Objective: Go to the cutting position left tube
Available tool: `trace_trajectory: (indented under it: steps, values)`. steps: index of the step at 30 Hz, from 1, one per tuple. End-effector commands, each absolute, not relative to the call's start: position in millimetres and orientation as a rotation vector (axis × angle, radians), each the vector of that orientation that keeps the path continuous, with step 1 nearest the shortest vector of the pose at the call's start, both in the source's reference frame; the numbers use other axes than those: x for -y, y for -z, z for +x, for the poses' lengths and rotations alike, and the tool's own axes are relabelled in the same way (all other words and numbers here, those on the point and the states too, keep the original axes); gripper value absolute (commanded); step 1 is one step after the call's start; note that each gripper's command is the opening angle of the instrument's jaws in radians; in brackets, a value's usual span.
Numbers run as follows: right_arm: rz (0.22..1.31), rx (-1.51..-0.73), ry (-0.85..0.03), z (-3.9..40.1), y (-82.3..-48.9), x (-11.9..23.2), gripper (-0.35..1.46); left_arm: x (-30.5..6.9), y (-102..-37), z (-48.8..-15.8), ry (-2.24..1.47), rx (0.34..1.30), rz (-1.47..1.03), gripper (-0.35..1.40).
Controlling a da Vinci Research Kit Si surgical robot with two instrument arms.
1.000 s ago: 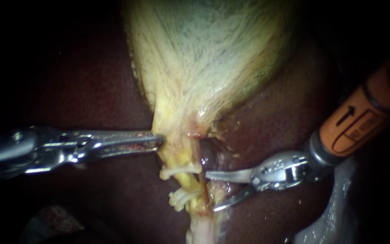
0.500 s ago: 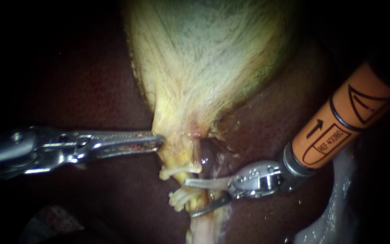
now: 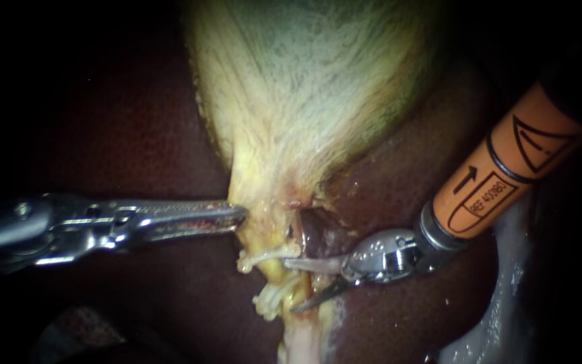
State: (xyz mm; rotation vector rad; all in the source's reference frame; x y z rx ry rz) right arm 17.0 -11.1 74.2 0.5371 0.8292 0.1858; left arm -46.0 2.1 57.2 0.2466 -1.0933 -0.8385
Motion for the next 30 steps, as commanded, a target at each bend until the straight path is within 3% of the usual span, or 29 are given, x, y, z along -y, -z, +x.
trace_trajectory:
  steps: [1, 30]
  values:
    - [0.537, -0.831, -0.187, 17.1, -74.2, 11.1, 1.30, -2.0, -57.2, -46.0, 0.838, 1.093, 0.246, -0.35]
    - [0.595, -0.914, -0.210, 23.5, -74.2, 11.5, 1.30, -2.2, -57.2, -46.9, 0.840, 1.093, 0.245, -0.35]
